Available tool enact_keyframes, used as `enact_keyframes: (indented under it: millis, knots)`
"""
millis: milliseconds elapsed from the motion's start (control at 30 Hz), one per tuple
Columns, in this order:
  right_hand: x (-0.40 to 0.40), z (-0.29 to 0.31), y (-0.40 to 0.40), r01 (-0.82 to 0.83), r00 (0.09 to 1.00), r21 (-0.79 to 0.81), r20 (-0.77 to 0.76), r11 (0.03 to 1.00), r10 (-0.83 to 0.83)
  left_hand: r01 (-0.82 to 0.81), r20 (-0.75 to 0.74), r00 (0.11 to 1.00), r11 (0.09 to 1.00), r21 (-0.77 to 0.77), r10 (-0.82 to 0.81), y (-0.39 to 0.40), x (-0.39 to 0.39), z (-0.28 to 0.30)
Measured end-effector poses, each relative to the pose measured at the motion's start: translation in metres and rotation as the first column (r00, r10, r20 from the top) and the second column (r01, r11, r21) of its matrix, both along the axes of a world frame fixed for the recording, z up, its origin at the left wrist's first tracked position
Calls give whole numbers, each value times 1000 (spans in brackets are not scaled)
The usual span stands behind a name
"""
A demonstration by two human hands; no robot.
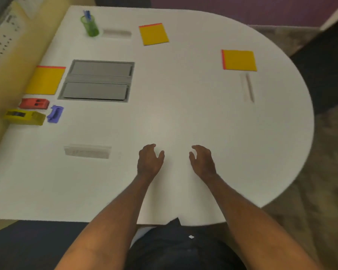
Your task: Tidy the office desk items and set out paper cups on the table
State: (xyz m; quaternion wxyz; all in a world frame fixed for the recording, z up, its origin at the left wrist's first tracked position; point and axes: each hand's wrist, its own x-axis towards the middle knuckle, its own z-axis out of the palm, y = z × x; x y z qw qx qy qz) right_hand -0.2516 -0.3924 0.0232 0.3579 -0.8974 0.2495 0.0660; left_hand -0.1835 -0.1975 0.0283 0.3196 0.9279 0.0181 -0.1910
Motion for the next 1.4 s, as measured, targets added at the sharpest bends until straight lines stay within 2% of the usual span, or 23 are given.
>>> enact_keyframes:
  millis: [200,333,400,500,667,833,1000,1200,1400]
  knots:
    - [-158,1,-68,119,986,-54,-114,991,-124,186,-38,982,982,19,-185,-81,-105,6]
    - [-253,1,-106,192,961,-88,-187,978,-205,402,-28,916,914,63,-401,-146,-171,9]
    - [-297,4,-124,239,948,-118,-188,964,-258,539,-23,841,836,98,-540,-177,-201,12]
    - [-363,8,-151,320,908,-160,-230,934,-350,728,-13,679,671,140,-734,-225,-246,18]
    - [-439,8,-188,470,811,-206,-283,859,-512,875,31,447,445,191,-894,-297,-297,20]
    - [-472,8,-217,563,740,-204,-308,801,-598,929,85,284,295,222,-955,-357,-328,17]
    - [-478,0,-258,592,706,-208,-333,779,-625,941,77,173,188,283,-982,-415,-333,5]
    - [-459,-9,-352,612,682,-200,-358,766,-638,927,42,127,133,349,-991,-507,-304,-12]
    - [-422,-5,-460,614,667,-210,-377,761,-642,923,31,125,127,364,-992,-611,-258,-13]
